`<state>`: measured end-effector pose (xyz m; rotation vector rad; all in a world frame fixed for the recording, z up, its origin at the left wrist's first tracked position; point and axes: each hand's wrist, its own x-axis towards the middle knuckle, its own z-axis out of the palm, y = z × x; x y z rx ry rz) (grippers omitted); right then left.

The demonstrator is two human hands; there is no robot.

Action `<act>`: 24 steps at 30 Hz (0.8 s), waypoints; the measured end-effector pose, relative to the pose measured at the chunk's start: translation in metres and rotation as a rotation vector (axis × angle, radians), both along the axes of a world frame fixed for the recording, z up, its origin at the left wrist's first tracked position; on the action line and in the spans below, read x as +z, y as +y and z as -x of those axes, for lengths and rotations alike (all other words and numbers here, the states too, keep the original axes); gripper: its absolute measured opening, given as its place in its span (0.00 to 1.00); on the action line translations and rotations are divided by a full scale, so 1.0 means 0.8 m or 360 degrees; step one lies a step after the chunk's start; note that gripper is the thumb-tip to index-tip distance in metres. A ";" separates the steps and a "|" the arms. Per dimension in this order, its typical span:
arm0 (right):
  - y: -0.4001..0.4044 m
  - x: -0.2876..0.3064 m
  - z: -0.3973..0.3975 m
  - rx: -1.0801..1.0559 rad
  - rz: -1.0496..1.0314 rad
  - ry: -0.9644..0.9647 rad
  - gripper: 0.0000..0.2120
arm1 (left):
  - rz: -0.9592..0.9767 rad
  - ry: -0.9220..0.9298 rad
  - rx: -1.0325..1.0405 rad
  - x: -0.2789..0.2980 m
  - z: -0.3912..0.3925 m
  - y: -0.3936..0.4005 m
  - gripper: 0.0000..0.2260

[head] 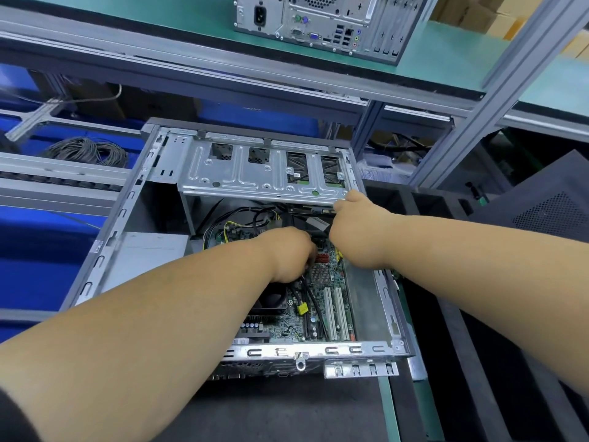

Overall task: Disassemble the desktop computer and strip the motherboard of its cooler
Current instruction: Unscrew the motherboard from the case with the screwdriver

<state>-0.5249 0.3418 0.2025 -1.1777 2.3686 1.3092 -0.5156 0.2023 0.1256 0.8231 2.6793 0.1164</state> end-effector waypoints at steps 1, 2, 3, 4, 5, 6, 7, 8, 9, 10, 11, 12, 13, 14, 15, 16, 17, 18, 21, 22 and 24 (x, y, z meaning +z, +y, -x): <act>-0.001 0.001 0.000 0.0022 -0.0051 -0.0040 0.08 | -0.0004 -0.0005 -0.0001 0.000 0.000 0.000 0.13; -0.003 0.002 0.002 0.0037 -0.0097 -0.0084 0.06 | -0.0009 -0.0008 -0.0001 0.001 0.000 0.000 0.12; -0.004 0.004 0.004 0.0047 -0.0140 -0.0120 0.06 | -0.0015 -0.0010 -0.0002 0.001 0.000 -0.001 0.12; -0.006 0.005 0.006 0.0066 -0.0176 -0.0151 0.06 | -0.0019 -0.0010 -0.0004 0.001 0.000 -0.001 0.12; -0.007 0.007 0.008 0.0089 -0.0205 -0.0174 0.07 | -0.0020 -0.0012 -0.0006 0.001 0.000 -0.001 0.12; -0.007 0.008 0.010 0.0117 -0.0225 -0.0191 0.08 | -0.0017 -0.0011 -0.0007 0.001 0.000 -0.001 0.12; -0.008 0.009 0.012 0.0149 -0.0240 -0.0197 0.09 | -0.0011 -0.0010 -0.0010 0.002 0.000 -0.001 0.12; -0.008 0.010 0.014 0.0200 -0.0245 -0.0200 0.09 | -0.0003 -0.0010 -0.0016 0.002 0.000 -0.001 0.11; -0.009 0.010 0.015 0.0270 -0.0243 -0.0204 0.08 | 0.0001 -0.0011 -0.0023 0.002 -0.001 -0.001 0.11; -0.009 0.009 0.016 0.0348 -0.0230 -0.0212 0.08 | 0.0003 -0.0012 -0.0029 0.002 0.000 -0.001 0.11; -0.010 0.008 0.017 0.0415 -0.0209 -0.0225 0.09 | 0.0003 -0.0012 -0.0033 0.002 0.000 -0.002 0.11; -0.012 0.008 0.018 0.0453 -0.0181 -0.0242 0.09 | 0.0003 -0.0012 -0.0035 0.001 0.000 -0.001 0.11; -0.014 0.008 0.020 0.0462 -0.0152 -0.0250 0.10 | 0.0003 -0.0011 -0.0035 0.001 0.000 -0.001 0.11; -0.015 0.009 0.022 0.0450 -0.0128 -0.0245 0.11 | 0.0002 -0.0010 -0.0033 0.001 0.000 -0.001 0.11; -0.016 0.011 0.024 0.0421 -0.0093 -0.0238 0.12 | 0.0002 -0.0009 -0.0031 0.001 0.000 -0.001 0.11; -0.016 0.013 0.025 0.0373 -0.0050 -0.0238 0.13 | 0.0001 -0.0011 -0.0031 0.000 0.001 -0.001 0.11; -0.016 0.014 0.026 0.0313 -0.0004 -0.0245 0.14 | -0.0003 -0.0014 -0.0030 0.000 0.001 -0.002 0.11; -0.015 0.016 0.025 0.0250 0.0029 -0.0255 0.15 | -0.0011 -0.0020 -0.0026 -0.001 0.002 -0.002 0.11; -0.008 0.011 0.020 0.0172 0.0060 -0.0264 0.11 | -0.0042 -0.0041 -0.0006 -0.001 0.002 -0.002 0.12; -0.004 0.008 0.019 0.0139 0.0083 -0.0255 0.12 | -0.0045 -0.0039 -0.0002 -0.001 0.002 -0.002 0.12; 0.002 0.003 0.020 0.0099 0.0131 -0.0228 0.18 | -0.0050 -0.0027 0.0008 -0.001 0.001 -0.002 0.12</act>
